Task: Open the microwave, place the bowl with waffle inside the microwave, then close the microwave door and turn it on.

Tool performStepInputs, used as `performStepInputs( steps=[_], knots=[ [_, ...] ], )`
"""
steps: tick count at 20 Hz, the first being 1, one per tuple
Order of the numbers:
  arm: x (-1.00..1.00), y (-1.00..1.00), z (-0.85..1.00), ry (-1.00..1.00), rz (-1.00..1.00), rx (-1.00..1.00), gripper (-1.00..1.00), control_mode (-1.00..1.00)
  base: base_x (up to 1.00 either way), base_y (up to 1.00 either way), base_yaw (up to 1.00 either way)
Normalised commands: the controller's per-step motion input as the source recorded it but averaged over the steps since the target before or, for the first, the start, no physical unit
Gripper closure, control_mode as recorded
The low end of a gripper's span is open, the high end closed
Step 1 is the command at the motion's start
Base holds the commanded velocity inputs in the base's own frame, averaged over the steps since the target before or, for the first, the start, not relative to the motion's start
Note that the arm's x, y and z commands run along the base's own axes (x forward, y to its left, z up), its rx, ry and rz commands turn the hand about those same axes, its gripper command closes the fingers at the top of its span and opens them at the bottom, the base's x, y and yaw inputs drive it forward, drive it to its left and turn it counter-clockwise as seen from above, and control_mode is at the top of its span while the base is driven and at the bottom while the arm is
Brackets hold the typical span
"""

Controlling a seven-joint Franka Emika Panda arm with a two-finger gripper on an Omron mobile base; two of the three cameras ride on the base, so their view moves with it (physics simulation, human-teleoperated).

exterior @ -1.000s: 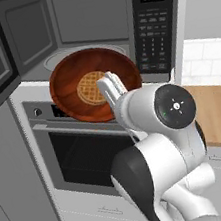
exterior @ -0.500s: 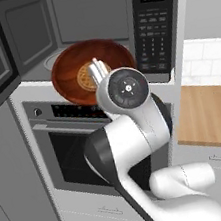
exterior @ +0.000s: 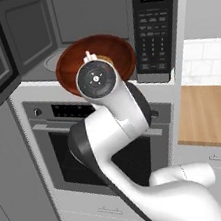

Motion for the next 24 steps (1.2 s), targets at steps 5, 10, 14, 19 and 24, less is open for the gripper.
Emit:
performStepInputs(
  steps=[5,10,14,19,24],
  knots=[
    [0.0,-0.01,0.0,0.0,-0.05,0.0,1.0,-1.0,0.0,0.0,0.0],
    [0.26,0.0,0.0,0.0,-0.08,0.0,1.0,-1.0,0.0,0.0,0.0],
    [0.38,0.0,0.0,0.0,-0.09,0.0,1.0,-1.0,0.0,0.0,0.0],
    [0.32,0.0,0.05,0.0,-0.07,0.0,1.0,-1.0,0.0,0.0,0.0],
    [0.06,0.0,0.0,0.0,-0.01,0.0,1.0,-1.0,0.0,0.0,0.0]
  ],
)
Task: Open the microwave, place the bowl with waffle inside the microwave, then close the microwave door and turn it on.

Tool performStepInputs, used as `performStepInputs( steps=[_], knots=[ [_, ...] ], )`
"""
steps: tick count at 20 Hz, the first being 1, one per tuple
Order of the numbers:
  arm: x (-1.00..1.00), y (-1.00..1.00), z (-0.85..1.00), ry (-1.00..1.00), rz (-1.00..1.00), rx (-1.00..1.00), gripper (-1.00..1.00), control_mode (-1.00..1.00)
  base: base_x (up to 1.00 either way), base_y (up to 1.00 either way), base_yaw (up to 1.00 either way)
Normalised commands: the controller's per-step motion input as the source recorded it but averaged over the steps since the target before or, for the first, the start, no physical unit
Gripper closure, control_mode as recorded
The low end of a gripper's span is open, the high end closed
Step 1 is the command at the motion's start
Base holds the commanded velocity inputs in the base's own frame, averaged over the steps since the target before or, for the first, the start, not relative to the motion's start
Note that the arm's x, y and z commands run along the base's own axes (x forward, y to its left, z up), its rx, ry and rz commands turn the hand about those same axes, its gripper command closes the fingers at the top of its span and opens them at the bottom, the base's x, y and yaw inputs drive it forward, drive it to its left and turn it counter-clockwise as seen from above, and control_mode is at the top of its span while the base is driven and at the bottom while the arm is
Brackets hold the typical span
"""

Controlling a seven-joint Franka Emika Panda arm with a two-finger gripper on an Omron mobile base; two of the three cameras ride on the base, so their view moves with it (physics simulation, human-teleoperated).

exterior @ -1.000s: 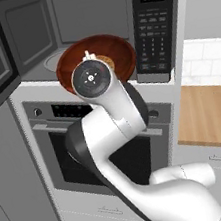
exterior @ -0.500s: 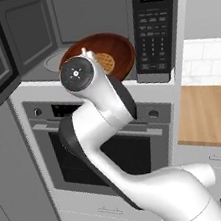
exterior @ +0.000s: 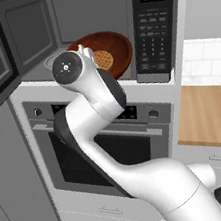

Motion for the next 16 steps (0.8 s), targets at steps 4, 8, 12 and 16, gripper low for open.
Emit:
performStepInputs(
  steps=[4,8,12,16],
  knots=[
    [0.0,0.01,0.0,0.0,0.0,0.0,1.0,-1.0,0.0,0.0,0.0],
    [0.23,0.17,0.0,0.01,-0.04,0.0,1.0,-1.0,0.0,0.0,0.0],
    [0.44,0.01,0.0,0.01,-0.07,0.0,1.0,-1.0,0.0,0.0,0.0],
    [0.43,0.02,0.0,0.01,-0.05,0.0,1.0,-1.0,0.0,0.0,0.0]
  ],
)
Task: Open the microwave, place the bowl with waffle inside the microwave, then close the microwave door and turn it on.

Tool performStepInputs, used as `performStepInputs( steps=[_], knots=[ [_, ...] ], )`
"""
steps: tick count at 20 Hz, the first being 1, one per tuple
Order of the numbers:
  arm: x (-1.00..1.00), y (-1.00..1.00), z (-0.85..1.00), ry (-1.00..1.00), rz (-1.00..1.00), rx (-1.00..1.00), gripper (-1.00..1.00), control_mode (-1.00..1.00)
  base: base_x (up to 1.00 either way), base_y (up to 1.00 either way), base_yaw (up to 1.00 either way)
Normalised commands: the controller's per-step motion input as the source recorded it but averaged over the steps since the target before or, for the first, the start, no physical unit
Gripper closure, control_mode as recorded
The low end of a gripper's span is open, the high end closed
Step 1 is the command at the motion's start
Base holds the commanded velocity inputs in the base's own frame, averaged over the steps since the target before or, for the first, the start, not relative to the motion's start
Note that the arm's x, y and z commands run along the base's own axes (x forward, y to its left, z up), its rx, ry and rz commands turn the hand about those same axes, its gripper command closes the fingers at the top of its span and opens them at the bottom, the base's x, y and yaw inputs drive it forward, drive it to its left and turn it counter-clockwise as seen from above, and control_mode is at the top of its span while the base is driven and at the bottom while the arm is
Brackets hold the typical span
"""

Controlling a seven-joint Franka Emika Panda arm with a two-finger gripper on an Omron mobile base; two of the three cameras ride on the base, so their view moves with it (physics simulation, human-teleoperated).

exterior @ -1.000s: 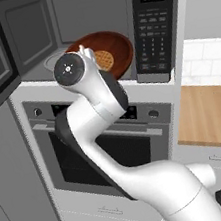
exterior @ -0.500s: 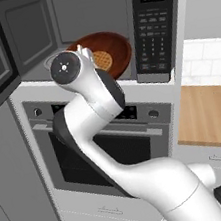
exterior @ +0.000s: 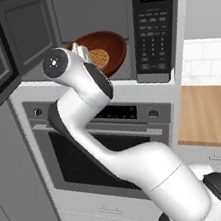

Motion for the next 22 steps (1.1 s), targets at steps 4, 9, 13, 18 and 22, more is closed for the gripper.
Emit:
performStepInputs(
  steps=[4,9,13,18,22],
  knots=[
    [0.44,0.03,0.03,0.0,-0.05,0.0,1.0,-1.0,0.0,0.0,0.0],
    [0.5,0.0,0.1,0.01,-0.04,0.0,1.0,-1.0,0.0,0.0,0.0],
    [0.42,0.0,0.14,0.0,-0.03,0.0,1.0,-1.0,0.0,0.0,0.0],
    [0.41,0.0,0.07,0.02,-0.03,0.0,1.0,-1.0,0.0,0.0,0.0],
    [0.48,0.06,0.0,0.1,-0.01,0.0,1.0,-1.0,0.0,0.0,0.0]
  ],
)
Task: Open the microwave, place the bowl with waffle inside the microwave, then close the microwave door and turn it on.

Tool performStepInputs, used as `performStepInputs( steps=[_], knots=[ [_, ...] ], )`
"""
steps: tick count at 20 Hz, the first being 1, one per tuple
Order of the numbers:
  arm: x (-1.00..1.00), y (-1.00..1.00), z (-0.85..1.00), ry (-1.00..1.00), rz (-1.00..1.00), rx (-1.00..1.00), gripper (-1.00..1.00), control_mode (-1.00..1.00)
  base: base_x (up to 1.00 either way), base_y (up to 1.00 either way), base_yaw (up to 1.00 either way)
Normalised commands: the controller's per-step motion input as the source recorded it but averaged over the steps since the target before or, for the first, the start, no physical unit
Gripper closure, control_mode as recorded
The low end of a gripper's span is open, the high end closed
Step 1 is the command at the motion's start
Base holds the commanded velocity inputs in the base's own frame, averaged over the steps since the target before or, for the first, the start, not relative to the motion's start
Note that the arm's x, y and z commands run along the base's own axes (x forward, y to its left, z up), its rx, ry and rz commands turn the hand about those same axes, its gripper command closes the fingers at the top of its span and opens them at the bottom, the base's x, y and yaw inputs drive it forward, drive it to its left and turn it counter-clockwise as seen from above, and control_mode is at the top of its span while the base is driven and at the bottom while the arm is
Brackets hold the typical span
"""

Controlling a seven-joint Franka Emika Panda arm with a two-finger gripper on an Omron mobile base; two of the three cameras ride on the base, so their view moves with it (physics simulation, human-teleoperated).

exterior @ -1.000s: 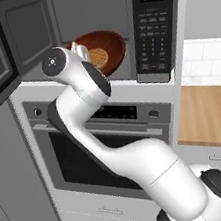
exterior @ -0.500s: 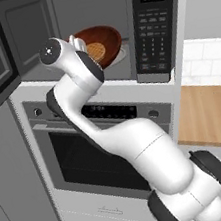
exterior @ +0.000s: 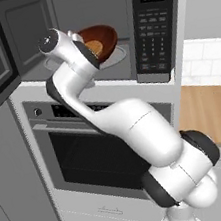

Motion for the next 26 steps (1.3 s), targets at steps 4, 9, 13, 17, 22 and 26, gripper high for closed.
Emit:
performStepInputs(
  steps=[4,9,13,17,22,26],
  knots=[
    [0.45,0.04,-0.19,0.22,0.0,0.0,1.0,-1.0,0.0,0.0,0.0],
    [0.68,0.04,-0.13,0.21,0.0,0.0,1.0,-1.0,0.0,0.0,0.0],
    [0.7,0.09,-0.03,0.17,0.0,0.0,1.0,-1.0,0.0,0.0,0.0],
    [0.63,0.16,-0.35,0.14,0.0,0.0,1.0,-1.0,0.0,0.0,0.0],
    [0.09,0.1,-0.53,0.03,0.0,0.0,-1.0,-1.0,0.0,0.0,0.0],
    [0.0,0.02,-0.16,-0.09,0.0,0.0,-1.0,-1.0,0.0,0.0,0.0]
  ],
)
